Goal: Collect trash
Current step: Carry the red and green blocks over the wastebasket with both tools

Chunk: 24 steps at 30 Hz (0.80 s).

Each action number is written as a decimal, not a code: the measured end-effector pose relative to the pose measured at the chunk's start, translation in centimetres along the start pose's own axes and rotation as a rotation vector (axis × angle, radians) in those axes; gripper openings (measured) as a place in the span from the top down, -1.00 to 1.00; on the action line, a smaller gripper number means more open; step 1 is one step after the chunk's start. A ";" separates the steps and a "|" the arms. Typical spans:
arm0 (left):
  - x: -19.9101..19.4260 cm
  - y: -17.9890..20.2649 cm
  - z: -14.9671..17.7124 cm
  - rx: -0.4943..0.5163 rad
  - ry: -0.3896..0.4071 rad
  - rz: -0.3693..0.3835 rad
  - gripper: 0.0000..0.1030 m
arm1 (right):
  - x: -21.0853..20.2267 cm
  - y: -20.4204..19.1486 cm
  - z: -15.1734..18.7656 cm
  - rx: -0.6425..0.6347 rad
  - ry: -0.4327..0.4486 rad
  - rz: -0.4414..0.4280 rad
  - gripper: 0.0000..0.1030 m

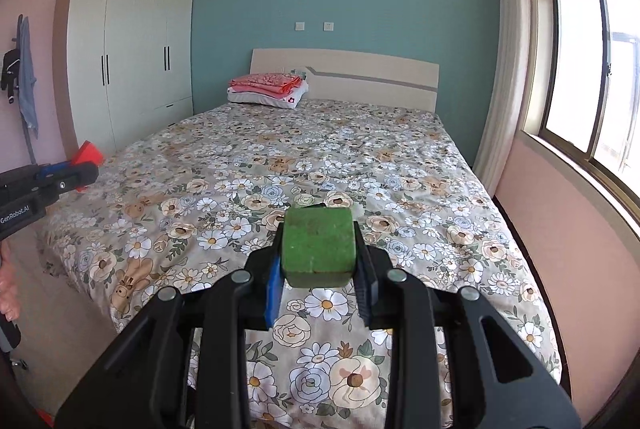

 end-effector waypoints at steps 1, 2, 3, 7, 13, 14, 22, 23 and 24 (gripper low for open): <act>-0.4 0.1 0.5 0.004 -0.002 0.002 0.57 | -0.4 -0.1 0.5 -0.002 -0.003 -0.007 0.40; -0.7 0.2 1.1 0.011 -0.005 -0.001 0.57 | -0.9 -0.3 1.2 -0.005 -0.007 -0.012 0.40; -1.0 0.2 1.7 0.017 -0.007 0.000 0.57 | -1.2 -0.5 1.7 -0.008 -0.011 -0.014 0.40; -2.0 0.6 4.1 0.031 -0.025 0.008 0.57 | -2.0 -0.8 4.3 -0.012 -0.035 -0.031 0.40; -2.3 0.8 8.1 0.036 -0.087 0.042 0.57 | -2.7 -1.9 8.2 -0.045 -0.089 -0.043 0.40; -2.3 0.7 8.7 0.033 -0.098 0.046 0.57 | -2.8 -2.1 8.9 -0.053 -0.099 -0.043 0.40; -0.6 0.6 15.2 0.018 -0.228 0.088 0.57 | -1.6 -3.6 15.1 -0.077 -0.218 -0.083 0.40; -0.2 0.7 16.0 0.015 -0.250 0.098 0.57 | -1.3 -3.9 15.9 -0.080 -0.233 -0.086 0.40; 0.3 0.7 16.9 0.009 -0.269 0.104 0.57 | -0.9 -4.1 16.8 -0.082 -0.251 -0.091 0.40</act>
Point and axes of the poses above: each gripper's, at about its wrist camera, not at the fingertips, and x roughly the way its jaws point, y to its right, z to its underside, the point moved 4 cm from there along x, roughly the way its jaws point, and after that the axes turned 3 degrees about y, right-handed, at the moved point
